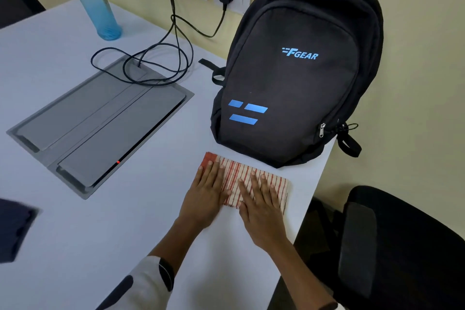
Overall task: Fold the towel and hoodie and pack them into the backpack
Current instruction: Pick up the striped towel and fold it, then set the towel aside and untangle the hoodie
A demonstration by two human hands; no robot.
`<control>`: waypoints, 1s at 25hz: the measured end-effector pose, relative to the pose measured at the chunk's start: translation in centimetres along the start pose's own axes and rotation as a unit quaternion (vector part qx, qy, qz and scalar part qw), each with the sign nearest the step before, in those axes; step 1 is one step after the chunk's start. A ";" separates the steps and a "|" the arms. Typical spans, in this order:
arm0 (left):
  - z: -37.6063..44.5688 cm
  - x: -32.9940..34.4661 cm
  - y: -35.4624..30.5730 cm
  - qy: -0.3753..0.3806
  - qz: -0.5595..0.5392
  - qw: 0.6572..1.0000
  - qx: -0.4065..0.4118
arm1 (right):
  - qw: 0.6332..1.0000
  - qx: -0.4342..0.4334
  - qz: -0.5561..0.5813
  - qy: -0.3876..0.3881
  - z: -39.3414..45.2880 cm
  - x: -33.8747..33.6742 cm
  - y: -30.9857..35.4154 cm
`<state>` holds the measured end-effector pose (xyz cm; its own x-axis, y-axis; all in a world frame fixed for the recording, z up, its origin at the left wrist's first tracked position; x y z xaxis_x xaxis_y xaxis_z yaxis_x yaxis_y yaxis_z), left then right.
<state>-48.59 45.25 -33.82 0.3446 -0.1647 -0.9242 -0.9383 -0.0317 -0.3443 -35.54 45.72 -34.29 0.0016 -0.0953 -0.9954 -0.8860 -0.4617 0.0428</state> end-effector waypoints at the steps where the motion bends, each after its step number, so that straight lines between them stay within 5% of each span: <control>1: -0.5 0.3 0.1 0.005 -0.006 1.000 0.005 | 1.000 0.002 0.007 0.004 0.0 0.0 0.0; 12: -11.4 -5.4 7.9 -0.065 -0.028 0.995 -0.077 | 0.987 -0.098 0.123 -0.027 -2.1 -3.4 14.8; 25: -33.0 -13.0 28.5 -0.168 -0.032 0.946 -0.275 | 0.933 -0.255 0.243 0.079 -1.6 -5.4 42.1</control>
<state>-80.70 13.99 -26.17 0.3048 0.1741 -0.9364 -0.7552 -0.5549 -0.3489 -72.10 25.36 -26.93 -0.2391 -0.5124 -0.8248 -0.4642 -0.6858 0.5606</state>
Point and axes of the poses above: each hand's wrist, its own z-axis towards the middle knuckle, its own x-axis out of the palm, y = z × x, the point moved 10 cm from there along z, towards the middle knuckle, and after that the axes turned 7 degrees about -z, right-handed, at the moved point
